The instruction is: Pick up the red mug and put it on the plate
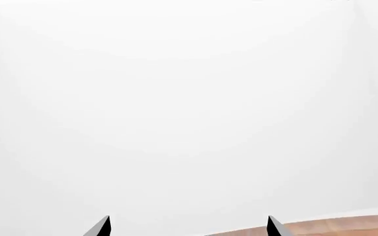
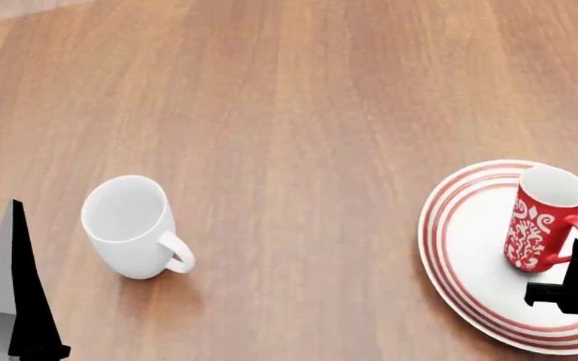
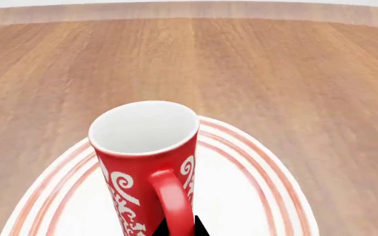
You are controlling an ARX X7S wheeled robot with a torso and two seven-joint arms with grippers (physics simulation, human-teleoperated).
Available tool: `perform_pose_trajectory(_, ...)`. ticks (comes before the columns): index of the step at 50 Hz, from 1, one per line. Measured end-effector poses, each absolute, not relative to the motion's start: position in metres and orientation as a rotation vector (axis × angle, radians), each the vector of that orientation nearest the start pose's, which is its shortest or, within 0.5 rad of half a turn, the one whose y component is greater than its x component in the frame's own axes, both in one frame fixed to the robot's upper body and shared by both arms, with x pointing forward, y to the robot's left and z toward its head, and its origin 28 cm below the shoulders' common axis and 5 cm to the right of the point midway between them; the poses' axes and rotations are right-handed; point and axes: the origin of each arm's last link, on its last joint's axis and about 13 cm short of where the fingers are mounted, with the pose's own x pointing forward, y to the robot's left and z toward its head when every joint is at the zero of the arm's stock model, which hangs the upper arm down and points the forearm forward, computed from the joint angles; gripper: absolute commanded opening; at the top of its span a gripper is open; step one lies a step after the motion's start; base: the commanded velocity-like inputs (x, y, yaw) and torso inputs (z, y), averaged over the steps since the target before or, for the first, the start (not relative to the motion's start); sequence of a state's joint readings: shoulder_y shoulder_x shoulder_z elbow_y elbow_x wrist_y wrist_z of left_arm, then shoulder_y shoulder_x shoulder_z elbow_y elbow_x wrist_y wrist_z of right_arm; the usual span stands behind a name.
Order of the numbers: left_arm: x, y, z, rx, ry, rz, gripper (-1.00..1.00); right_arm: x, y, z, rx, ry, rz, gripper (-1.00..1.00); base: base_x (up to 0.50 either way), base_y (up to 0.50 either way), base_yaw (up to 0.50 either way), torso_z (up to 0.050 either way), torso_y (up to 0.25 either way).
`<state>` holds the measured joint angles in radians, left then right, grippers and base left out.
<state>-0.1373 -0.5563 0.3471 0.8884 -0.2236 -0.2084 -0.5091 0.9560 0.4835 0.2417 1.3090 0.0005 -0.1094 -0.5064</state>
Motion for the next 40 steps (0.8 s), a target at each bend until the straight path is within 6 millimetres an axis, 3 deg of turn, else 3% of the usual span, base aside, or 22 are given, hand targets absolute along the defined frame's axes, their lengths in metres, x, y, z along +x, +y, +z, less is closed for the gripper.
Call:
perform_pose_trajectory(15,0.17,0.205,0.182,0.085,-0.659,-0.107,1.0,0.332,-0.308,0.075,0.026,0.173,-0.026,-1.0,0.0,0.0,0.0,0.0,0.0)
perform_pose_trajectory(16,0.17,0.206,0.182,0.085,-0.66,-0.107,1.0,0.332,-0.308,0.075,0.025,0.172,-0.024,1.0,0.0,0.0,0.0,0.0,0.0)
perform_pose_trajectory(40,0.17,0.205,0.184,0.083,-0.666,-0.113,1.0,0.322,-0.306,0.058,0.005,0.184,0.09,1.0,0.0,0.0,0.0,0.0,0.0)
